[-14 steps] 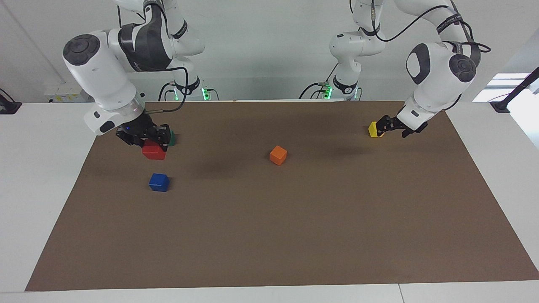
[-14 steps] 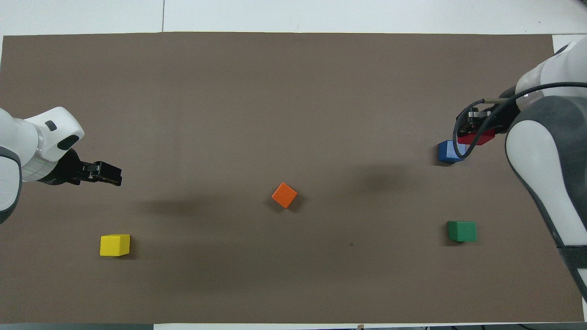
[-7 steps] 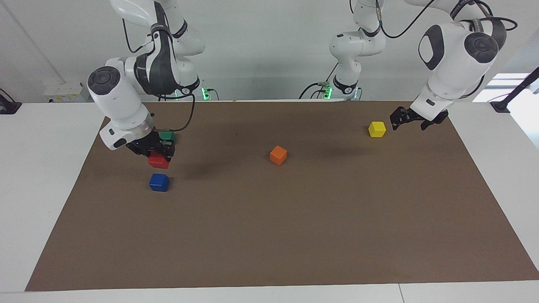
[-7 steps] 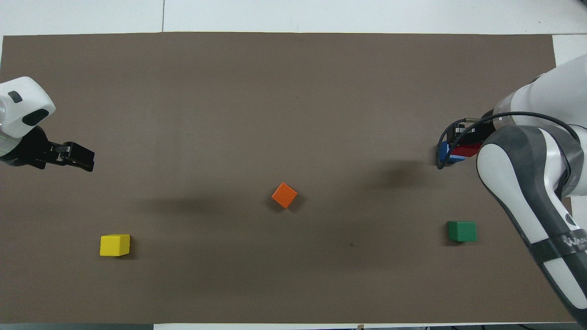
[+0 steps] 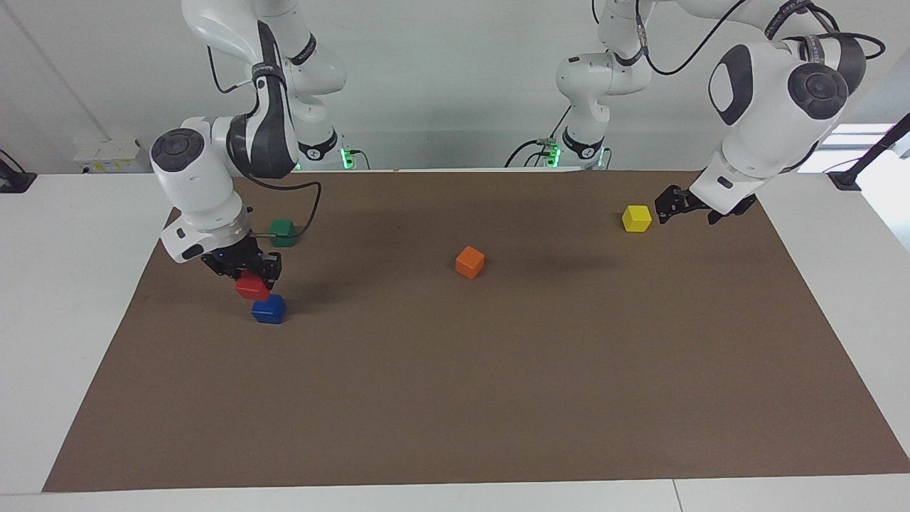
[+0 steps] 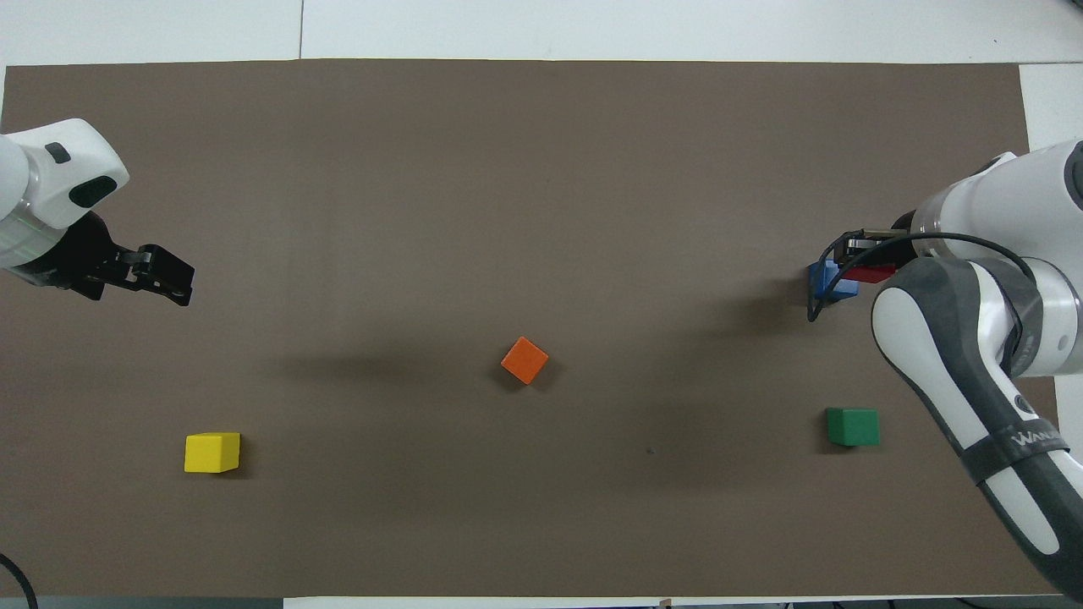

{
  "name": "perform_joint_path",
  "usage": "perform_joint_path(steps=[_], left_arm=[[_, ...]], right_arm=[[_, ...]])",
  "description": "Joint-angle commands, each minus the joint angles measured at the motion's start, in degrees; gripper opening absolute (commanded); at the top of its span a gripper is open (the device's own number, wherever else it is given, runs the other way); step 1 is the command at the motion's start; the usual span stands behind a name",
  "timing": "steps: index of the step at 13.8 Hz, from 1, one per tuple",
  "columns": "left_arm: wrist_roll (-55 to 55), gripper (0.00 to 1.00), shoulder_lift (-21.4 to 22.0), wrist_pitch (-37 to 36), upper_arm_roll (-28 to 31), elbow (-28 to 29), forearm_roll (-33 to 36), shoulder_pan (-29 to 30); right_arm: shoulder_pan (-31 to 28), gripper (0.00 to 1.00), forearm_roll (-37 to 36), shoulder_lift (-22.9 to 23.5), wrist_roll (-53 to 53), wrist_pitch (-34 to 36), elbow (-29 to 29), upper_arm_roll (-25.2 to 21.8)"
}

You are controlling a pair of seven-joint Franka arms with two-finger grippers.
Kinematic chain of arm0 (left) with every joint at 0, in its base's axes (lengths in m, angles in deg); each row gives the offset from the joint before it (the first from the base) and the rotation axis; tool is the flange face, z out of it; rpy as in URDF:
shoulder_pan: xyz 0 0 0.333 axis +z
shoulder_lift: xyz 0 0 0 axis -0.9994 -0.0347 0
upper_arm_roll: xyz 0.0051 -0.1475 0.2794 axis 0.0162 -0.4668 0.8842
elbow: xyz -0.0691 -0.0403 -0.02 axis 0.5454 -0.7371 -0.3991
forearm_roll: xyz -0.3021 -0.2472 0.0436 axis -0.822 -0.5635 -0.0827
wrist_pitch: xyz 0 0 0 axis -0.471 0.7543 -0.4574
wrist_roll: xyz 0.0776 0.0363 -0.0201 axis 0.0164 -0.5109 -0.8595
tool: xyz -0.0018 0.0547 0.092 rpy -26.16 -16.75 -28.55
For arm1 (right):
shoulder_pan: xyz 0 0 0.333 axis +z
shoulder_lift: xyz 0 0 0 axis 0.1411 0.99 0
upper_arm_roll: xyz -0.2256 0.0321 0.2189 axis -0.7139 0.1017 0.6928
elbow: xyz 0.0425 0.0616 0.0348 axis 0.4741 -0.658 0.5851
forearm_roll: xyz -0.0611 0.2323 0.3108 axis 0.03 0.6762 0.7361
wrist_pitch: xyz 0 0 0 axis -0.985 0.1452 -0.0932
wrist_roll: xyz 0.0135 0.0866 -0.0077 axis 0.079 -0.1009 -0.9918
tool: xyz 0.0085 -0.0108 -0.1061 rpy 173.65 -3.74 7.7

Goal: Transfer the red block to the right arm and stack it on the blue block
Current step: 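Lower the red block onto the blue block with the right gripper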

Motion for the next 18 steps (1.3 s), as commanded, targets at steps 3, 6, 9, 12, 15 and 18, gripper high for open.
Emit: perform_joint_path(steps=[3,6,9,12,15,18], left_arm=[[2.18,1.0,7.42,4.86,3.77,10.45,0.76,-2.81],[2.09,1.0,5.66,8.29,4.12,7.56,-0.29,-2.81],[2.09,1.0,5.39,7.94,3.33,7.29,-0.38,-2.02],[2.09,1.0,6.09,7.06,2.98,7.55,-0.38,-1.75],[2.27,1.0,6.01,7.94,3.16,7.47,-0.47,-1.93],[2.26,1.0,6.01,7.86,3.24,7.64,-0.47,-1.93]], right_arm=[[-0.83,0.0,-1.39,0.46,0.58,-5.01,-2.23,0.68],[-1.0,0.0,-1.39,0.64,0.49,-7.46,-3.71,0.68],[-1.44,0.0,-1.39,0.46,0.58,-10.63,-6.0,0.68],[-1.53,0.0,-1.39,0.2,0.23,-10.81,-7.49,0.68],[-1.53,0.0,-1.39,-0.33,0.31,-10.81,-9.25,0.77],[-2.05,0.0,-1.39,-0.51,-1.34,-12.47,-9.96,0.68]])
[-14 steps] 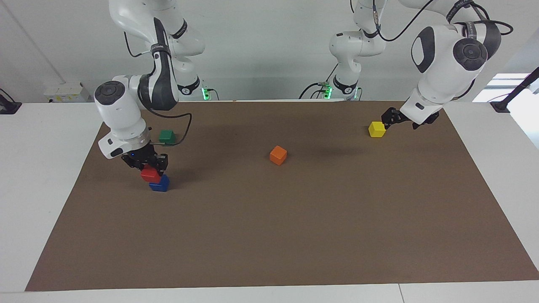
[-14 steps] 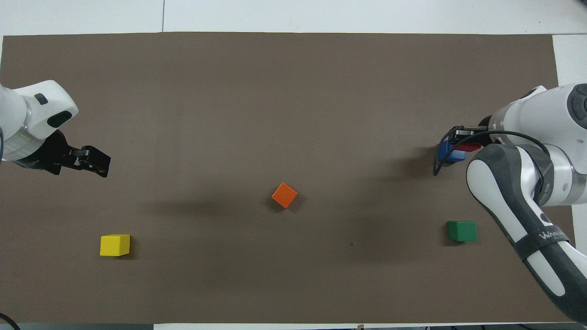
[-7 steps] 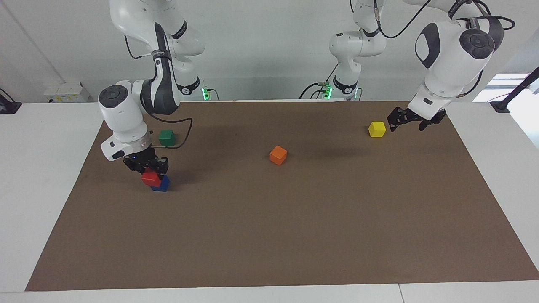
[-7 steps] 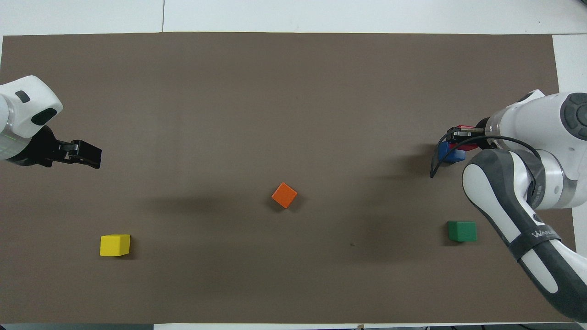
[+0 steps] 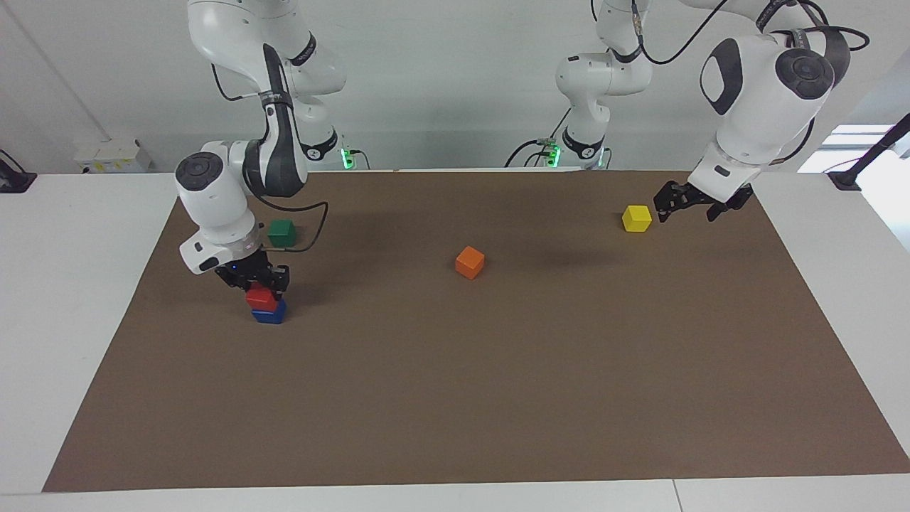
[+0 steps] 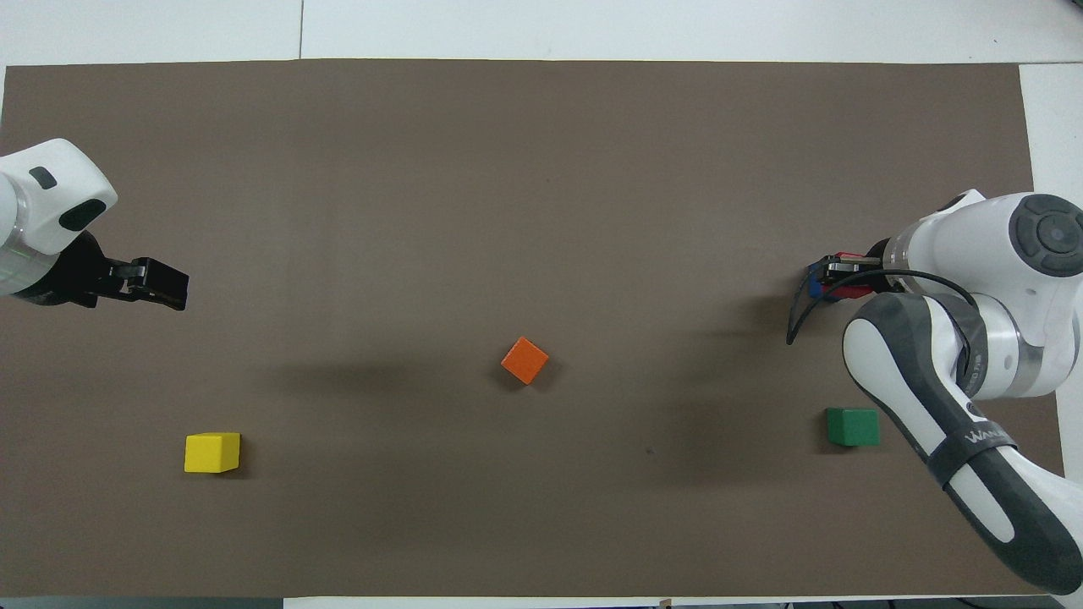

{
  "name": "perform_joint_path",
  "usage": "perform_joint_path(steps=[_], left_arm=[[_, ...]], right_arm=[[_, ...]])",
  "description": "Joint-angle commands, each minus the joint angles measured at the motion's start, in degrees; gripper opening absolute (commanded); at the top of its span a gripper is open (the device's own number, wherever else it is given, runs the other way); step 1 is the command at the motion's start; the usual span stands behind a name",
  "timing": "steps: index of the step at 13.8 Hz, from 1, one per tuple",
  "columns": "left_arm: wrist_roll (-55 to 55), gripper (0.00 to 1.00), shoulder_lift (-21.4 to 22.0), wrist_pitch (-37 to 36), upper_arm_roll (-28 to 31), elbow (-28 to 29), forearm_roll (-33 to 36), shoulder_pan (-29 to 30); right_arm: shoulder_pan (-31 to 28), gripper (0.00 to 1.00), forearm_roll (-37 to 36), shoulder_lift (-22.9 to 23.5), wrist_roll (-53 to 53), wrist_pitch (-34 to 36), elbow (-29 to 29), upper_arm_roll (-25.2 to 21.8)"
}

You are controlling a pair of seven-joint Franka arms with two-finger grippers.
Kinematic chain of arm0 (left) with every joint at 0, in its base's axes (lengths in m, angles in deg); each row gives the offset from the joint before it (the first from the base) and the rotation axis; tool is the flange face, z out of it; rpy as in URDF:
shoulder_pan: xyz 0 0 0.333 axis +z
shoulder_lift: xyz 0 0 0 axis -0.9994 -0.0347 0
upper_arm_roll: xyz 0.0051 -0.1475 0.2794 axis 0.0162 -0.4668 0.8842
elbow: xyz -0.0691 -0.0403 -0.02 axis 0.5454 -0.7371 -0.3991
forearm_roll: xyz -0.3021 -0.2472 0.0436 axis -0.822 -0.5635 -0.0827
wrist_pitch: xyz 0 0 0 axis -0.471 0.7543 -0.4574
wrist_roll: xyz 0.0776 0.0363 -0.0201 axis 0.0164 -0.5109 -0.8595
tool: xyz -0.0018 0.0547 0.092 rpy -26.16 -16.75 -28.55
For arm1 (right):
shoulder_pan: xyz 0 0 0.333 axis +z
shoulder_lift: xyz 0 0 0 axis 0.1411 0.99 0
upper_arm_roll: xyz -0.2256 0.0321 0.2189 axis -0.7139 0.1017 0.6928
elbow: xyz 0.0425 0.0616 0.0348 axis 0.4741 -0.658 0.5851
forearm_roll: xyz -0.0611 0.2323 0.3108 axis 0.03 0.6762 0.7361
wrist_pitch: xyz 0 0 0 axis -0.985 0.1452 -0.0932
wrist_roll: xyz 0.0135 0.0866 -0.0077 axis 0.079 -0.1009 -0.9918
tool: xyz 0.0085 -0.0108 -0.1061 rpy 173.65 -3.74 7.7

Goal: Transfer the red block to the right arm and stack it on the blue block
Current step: 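Lower the red block onto the blue block with the right gripper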

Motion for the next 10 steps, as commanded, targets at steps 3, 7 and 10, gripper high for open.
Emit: perform_joint_path(steps=[3,7,10], left_arm=[[0.84,1.0,0.76,0.49,0.32,0.46,-0.32,-0.19],[0.75,1.0,0.76,0.58,0.32,0.55,-0.32,-0.37],[0.75,1.0,0.49,0.49,0.23,0.02,-0.32,-0.19]], right_arm=[[-2.33,0.0,-1.39,-1.53,-2.43,-2.92,-2.35,0.75],[-2.33,0.0,-1.3,-1.53,-2.34,-2.92,-2.35,0.75],[-2.15,0.0,-1.21,-1.53,-2.08,-2.92,-2.35,0.75]])
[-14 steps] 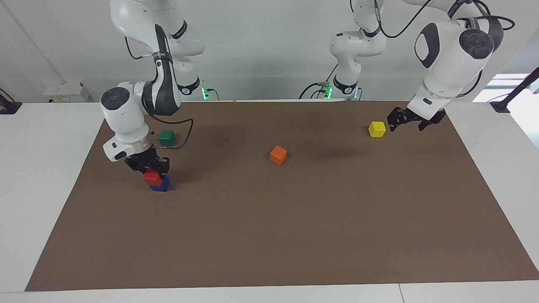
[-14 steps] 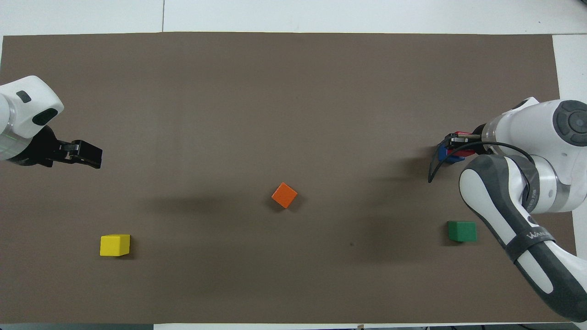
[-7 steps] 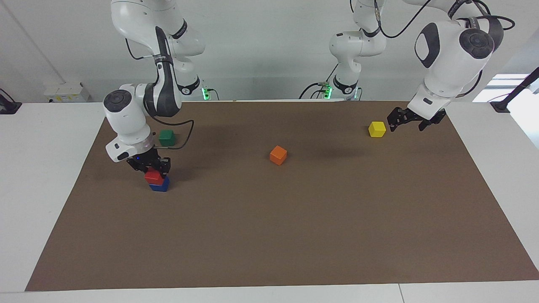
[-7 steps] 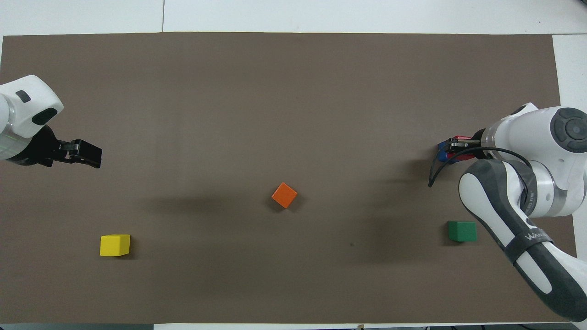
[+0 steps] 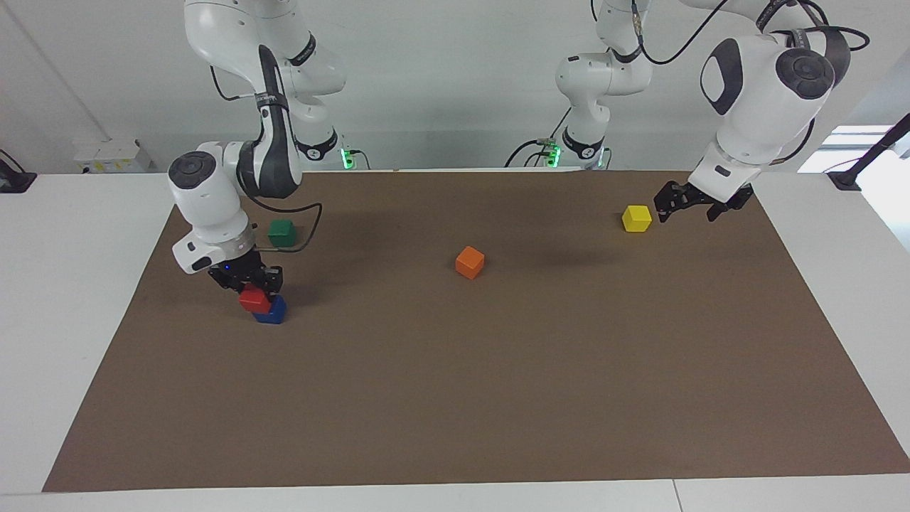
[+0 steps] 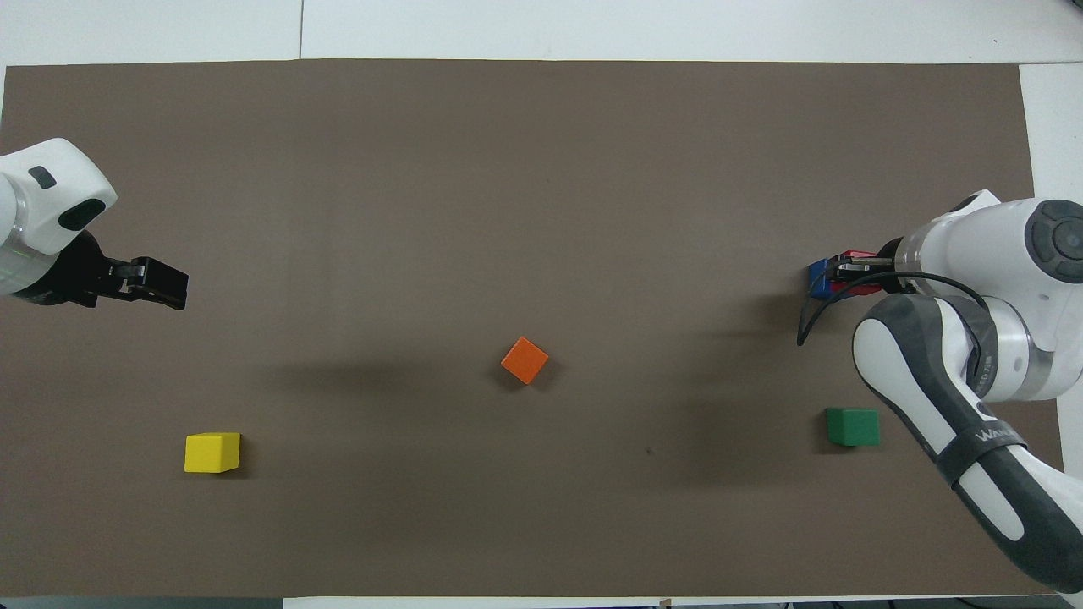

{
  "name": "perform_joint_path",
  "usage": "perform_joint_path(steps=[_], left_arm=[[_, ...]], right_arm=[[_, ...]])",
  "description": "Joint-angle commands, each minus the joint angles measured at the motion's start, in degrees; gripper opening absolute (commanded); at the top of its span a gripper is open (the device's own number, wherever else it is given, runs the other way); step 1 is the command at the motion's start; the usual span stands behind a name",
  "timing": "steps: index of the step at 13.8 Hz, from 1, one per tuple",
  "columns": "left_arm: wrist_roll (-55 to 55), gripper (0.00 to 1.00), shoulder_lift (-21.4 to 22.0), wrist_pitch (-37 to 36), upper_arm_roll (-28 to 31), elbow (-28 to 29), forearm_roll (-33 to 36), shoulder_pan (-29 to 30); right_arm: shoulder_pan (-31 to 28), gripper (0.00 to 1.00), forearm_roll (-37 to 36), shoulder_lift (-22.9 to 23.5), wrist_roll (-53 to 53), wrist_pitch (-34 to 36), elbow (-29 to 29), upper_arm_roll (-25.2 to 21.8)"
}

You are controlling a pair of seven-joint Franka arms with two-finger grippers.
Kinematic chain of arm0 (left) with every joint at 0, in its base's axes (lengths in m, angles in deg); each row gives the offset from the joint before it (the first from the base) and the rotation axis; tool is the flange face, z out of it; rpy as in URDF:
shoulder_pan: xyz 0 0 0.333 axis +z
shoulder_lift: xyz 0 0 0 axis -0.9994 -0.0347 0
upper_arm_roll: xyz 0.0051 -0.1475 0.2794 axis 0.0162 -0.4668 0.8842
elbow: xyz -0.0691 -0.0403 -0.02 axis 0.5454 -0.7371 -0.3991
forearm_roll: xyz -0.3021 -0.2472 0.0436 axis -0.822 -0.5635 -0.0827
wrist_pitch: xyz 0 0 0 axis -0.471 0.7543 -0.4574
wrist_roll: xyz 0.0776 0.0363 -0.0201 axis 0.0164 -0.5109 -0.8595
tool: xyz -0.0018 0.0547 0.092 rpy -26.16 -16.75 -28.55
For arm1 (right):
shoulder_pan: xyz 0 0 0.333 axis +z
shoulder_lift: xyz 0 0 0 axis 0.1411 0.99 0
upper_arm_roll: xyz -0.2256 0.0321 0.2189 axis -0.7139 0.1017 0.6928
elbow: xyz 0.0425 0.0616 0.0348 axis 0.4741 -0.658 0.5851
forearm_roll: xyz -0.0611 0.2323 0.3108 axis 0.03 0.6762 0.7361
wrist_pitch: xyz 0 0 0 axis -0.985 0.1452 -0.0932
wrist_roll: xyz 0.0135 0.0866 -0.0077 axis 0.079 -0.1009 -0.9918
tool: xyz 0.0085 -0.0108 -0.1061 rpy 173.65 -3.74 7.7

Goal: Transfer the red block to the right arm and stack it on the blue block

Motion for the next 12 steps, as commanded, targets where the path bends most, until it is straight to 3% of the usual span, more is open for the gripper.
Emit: perform_joint_path(steps=[1,6,12], left_arm=[[0.7,1.0,0.32,0.18,0.1,-0.32,-0.32,-0.02],[0.79,1.0,-1.26,-0.96,-1.39,-1.38,-0.32,2.18],[1.49,1.0,-0.39,-1.58,-0.78,-1.38,-0.32,0.51]], right_arm=[[-0.74,0.0,-1.21,-1.42,-0.35,-1.11,-1.73,0.65],[-0.56,0.0,-1.04,-1.42,-0.27,-1.11,-1.64,0.74],[-0.3,0.0,-0.77,-1.42,-0.18,-1.11,-1.64,0.74]])
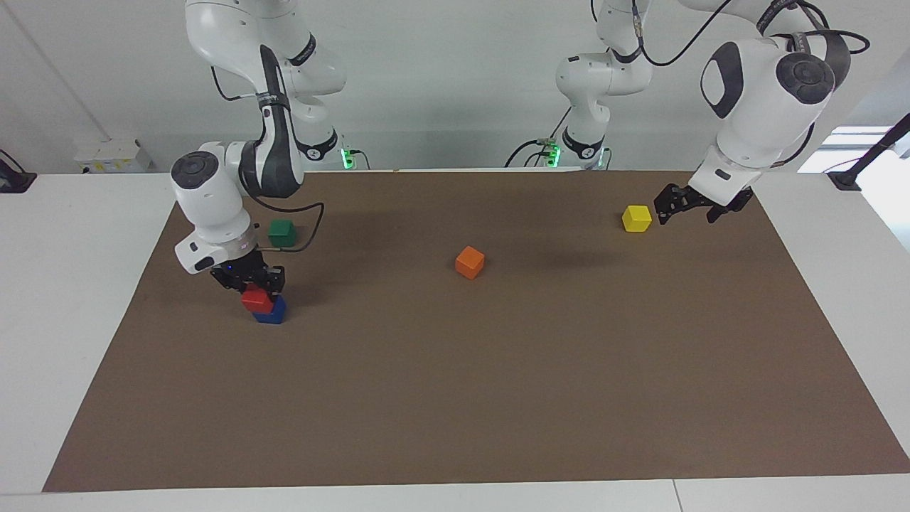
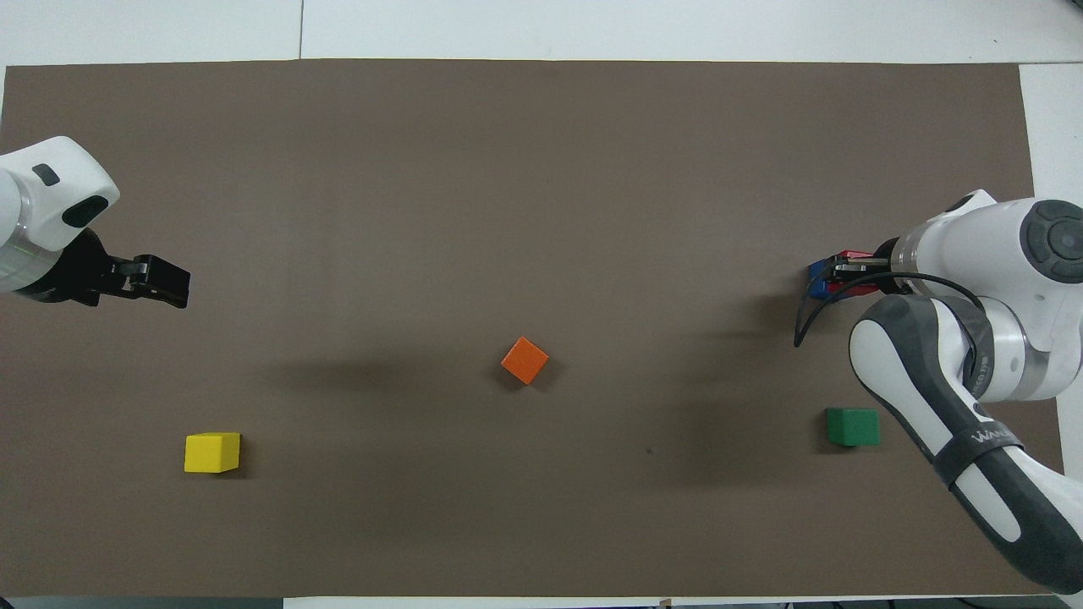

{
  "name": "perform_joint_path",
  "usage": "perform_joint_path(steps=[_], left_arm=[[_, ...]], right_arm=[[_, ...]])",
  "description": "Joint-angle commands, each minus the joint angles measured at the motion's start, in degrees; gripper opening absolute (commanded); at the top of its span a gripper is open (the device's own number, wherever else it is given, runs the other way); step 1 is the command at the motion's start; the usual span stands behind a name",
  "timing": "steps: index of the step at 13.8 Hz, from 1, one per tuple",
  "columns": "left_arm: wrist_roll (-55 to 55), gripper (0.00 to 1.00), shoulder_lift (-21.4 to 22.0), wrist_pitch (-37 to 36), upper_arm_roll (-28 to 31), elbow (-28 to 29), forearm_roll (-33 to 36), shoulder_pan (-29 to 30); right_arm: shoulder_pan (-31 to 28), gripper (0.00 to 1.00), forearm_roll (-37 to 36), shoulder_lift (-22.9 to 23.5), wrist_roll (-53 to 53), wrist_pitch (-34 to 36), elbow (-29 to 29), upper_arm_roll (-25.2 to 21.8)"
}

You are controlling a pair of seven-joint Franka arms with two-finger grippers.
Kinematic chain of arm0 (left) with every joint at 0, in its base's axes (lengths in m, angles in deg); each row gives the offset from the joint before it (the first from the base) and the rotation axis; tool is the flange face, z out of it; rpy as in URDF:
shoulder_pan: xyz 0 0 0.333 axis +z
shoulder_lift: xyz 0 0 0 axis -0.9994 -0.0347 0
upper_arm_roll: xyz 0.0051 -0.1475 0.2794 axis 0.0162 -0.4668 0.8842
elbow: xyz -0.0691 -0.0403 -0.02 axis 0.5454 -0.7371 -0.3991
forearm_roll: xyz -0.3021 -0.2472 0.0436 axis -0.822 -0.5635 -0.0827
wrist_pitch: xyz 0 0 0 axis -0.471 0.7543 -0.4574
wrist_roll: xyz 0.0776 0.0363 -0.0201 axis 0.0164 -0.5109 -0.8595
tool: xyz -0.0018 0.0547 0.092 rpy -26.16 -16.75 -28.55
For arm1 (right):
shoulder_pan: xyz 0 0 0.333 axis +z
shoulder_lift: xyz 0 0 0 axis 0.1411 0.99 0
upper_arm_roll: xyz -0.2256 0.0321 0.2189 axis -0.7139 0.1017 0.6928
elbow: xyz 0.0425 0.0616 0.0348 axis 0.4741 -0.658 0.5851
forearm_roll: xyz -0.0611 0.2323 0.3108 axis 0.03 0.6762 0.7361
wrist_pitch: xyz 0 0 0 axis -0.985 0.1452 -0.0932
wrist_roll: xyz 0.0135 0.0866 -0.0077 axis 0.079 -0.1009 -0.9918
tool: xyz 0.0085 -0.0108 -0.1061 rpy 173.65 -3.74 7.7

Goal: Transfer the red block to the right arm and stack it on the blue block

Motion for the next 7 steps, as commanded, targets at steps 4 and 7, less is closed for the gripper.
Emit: perform_joint_path(steps=[4,7], left_arm=[[1.02,1.0,0.93,-1.8,0.35,-1.04,-0.31,-0.4],[1.02,1.0,0.84,-1.27,0.35,-1.05,-0.31,-0.66]], right_arm=[[-0.39,0.0,-0.77,-1.4,-0.18,-1.2,-1.54,0.43],[-0.39,0.13,-0.77,-1.31,-0.36,-1.11,-1.27,0.43]])
